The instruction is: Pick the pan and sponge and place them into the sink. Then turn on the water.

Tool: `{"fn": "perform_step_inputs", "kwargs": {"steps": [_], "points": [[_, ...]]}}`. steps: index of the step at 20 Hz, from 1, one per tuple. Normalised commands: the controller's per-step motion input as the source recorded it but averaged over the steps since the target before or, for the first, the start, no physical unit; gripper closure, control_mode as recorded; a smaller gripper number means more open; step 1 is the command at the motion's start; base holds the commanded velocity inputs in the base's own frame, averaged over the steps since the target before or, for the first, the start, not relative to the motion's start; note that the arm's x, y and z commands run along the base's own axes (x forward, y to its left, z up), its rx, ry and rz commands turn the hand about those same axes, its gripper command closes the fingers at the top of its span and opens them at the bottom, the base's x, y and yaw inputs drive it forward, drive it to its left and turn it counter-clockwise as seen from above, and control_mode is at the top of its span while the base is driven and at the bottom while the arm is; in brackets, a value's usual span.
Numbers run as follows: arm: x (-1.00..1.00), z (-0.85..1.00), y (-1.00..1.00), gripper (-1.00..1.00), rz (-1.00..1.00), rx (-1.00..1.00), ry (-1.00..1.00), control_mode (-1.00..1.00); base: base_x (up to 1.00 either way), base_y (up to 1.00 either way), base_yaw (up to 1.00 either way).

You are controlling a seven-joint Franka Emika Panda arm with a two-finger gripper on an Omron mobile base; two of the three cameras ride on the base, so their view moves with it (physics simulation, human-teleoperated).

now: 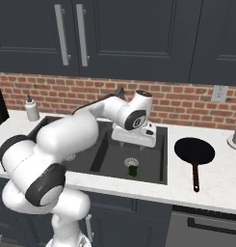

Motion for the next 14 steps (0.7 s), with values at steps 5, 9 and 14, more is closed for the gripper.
{"fn": "perform_step_inputs", "kwargs": {"steps": [5, 9, 14], "points": [[-0.68, 0.68, 0.12, -1.00, 0.00, 0.00, -0.12, -1.00, 0.00, 0.00, 0.00], [-0.67, 0.76, 0.37, -1.00, 0.00, 0.00, -0.12, -1.00, 0.00, 0.00, 0.00], [-0.58, 0.71, 0.62, -1.00, 0.00, 0.00, -0.06, -1.00, 0.00, 0.00, 0.00]]}}
